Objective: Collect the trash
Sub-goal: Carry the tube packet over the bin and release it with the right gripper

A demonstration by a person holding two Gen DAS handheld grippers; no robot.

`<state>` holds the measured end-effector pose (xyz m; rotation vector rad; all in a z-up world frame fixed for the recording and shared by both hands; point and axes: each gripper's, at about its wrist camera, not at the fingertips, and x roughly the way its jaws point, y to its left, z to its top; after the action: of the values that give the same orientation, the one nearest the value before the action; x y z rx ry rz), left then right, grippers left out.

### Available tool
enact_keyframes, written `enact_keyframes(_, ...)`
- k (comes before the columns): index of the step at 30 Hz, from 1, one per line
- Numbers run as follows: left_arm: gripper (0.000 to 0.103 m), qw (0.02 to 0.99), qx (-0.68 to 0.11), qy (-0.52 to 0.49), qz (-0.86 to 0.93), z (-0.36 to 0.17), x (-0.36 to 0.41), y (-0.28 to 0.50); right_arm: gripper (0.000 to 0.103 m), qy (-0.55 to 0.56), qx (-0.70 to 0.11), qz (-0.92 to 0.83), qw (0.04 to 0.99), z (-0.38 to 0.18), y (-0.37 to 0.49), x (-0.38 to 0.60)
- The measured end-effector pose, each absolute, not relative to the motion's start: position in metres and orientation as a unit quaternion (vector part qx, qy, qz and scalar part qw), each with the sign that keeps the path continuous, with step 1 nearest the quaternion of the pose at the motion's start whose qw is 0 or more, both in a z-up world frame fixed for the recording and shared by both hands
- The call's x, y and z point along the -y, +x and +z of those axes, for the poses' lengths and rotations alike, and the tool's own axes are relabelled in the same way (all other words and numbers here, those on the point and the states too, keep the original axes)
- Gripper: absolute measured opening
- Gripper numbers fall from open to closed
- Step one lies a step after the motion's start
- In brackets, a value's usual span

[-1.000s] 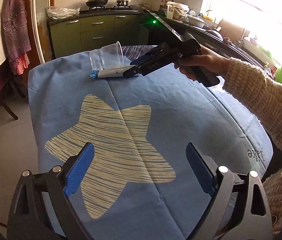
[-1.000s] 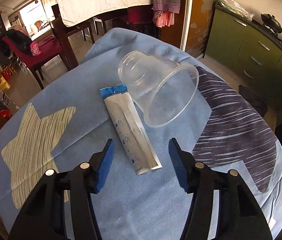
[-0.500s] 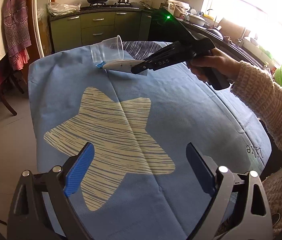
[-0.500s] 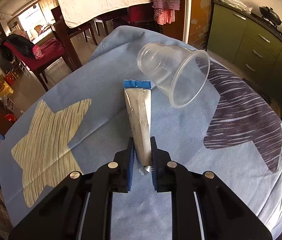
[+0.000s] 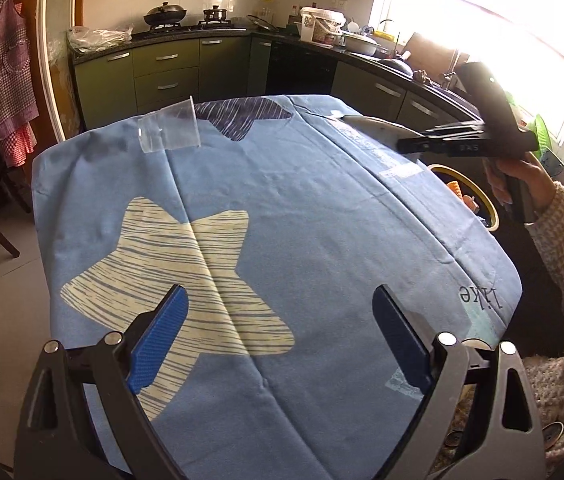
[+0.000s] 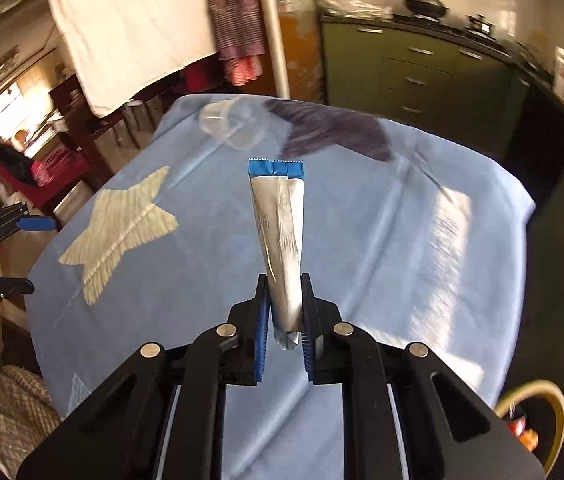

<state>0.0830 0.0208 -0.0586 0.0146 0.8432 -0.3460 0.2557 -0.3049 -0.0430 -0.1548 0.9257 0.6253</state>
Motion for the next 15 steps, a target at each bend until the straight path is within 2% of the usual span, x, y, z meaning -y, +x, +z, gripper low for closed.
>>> enact_keyframes(7,0.089,0.892,-0.412,0.01,-0.185,-0.062,-0.001,0.091,0.016,0.004,-0.472,0.092,0.877,-0.067,0.221,0.487)
enact_keyframes(13,0.089,0.887,-0.416,0.025,-0.197,-0.063,0.018,0.095,0.016,0.019,-0.503,0.008,0.864,-0.103,0.214,0.548)
enact_keyframes(15,0.089,0.886,-0.417,0.033,-0.2,-0.062,0.023,0.095,0.023,0.021,-0.511,0.005,0.859,-0.114,0.215,0.555)
